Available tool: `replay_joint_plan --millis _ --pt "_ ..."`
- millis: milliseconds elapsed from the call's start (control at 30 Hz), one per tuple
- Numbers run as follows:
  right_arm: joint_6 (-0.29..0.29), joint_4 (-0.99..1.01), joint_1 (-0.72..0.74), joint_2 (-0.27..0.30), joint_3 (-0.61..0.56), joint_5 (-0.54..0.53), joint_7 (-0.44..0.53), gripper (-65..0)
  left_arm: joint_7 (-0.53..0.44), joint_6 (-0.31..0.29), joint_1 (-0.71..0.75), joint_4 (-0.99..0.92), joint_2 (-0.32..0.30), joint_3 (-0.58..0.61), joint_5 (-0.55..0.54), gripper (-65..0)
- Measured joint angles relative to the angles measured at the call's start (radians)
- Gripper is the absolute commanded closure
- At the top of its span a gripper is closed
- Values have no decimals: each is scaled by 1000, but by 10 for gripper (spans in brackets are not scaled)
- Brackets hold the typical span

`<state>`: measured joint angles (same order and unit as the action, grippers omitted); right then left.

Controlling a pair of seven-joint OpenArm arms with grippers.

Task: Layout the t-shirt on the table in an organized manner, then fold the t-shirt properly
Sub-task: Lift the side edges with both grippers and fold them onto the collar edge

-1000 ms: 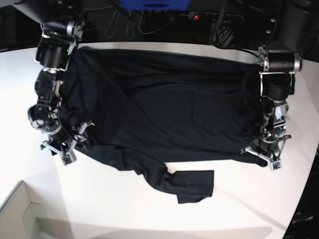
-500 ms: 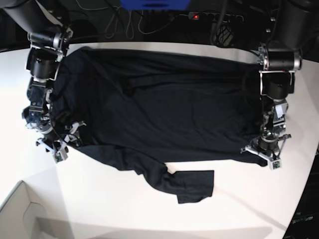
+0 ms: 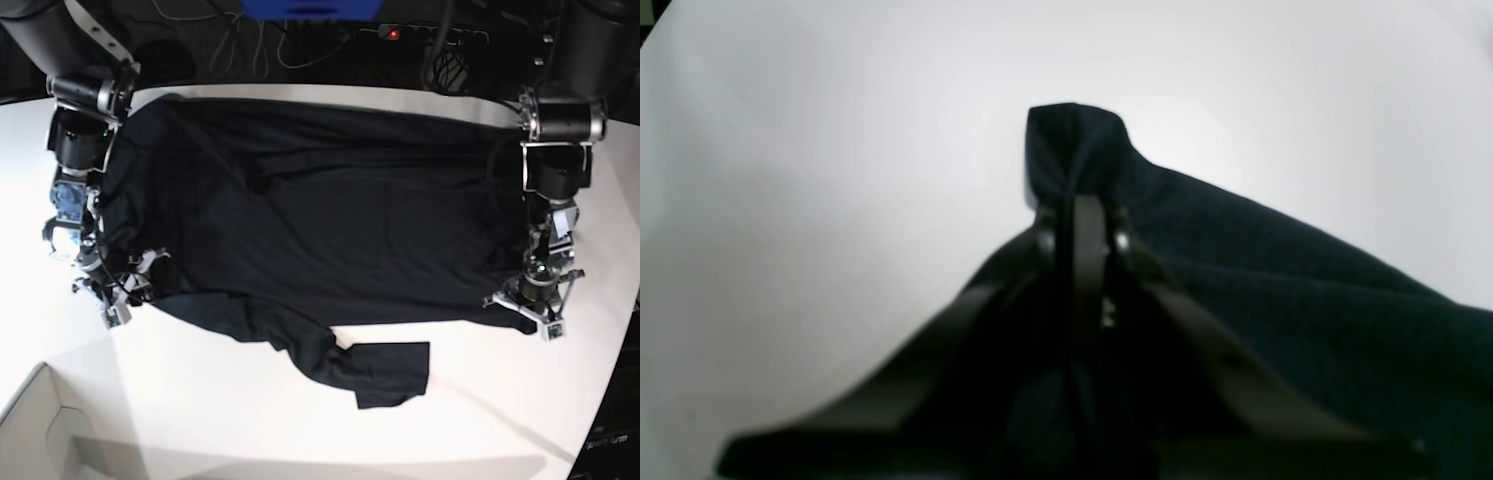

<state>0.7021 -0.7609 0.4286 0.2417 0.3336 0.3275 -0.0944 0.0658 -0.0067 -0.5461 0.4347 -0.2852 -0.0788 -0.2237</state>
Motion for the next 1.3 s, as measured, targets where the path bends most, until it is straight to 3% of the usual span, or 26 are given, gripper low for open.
replay_joint_plan --millis 100,133,400,533,633,933,1167,1300 --pt "0 0 3 -1 0 2 -2 -9 2 0 1 7 0 -2 -1 -1" --pt "0 -7 3 -1 0 3 -11 0 7 0 2 11 0 -4 -1 -1" --pt "0 -255 -85 -5 50 -1 -16 0 49 1 11 53 0 -16 -5 -1" --pt "2 -328 -135 -27 104 4 -23 0 94 -11 91 184 11 -100 -7 -1" --pt "8 -388 -180 -30 124 -7 -12 0 221 -6 137 307 13 -158 -7 -1" --pt "1 -598 -300 -116 131 6 -29 0 353 4 270 669 42 -220 -5 -1" --pt "1 -739 -388 -148 142 6 -27 0 436 2 389 914 79 -292 -5 -1" --pt "1 -810 -449 -155 150 -76 -27 0 474 6 463 1009 113 -346 -3 -1"
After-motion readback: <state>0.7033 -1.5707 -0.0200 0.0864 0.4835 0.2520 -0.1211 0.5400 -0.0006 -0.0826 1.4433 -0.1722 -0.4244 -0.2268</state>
